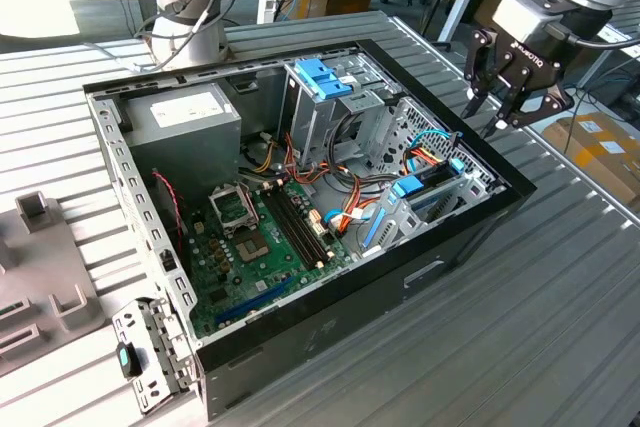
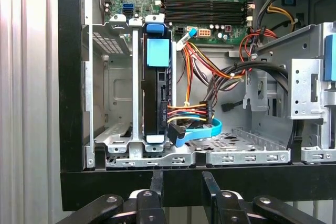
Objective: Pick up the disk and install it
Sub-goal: 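Insert the second disk wire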
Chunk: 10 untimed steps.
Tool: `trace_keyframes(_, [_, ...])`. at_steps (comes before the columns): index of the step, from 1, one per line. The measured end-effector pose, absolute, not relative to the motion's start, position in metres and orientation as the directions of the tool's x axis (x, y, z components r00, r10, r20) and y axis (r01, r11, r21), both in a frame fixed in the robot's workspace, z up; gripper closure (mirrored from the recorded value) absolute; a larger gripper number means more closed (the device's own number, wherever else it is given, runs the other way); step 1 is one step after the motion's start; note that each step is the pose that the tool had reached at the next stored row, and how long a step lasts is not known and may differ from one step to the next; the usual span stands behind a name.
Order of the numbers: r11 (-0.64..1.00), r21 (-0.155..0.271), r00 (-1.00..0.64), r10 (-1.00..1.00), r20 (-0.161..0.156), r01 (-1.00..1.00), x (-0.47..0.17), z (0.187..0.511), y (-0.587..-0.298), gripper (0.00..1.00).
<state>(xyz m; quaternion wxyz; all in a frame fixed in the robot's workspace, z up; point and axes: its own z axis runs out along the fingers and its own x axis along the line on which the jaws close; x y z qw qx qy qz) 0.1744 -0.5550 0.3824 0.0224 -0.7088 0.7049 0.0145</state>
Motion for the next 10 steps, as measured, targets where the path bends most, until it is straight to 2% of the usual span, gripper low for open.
trace_keyframes(10, [-0.005,-0.011,0.006,-0.999,-0.052,-1.000,0.1713,0.3820,-0.5550,0.58])
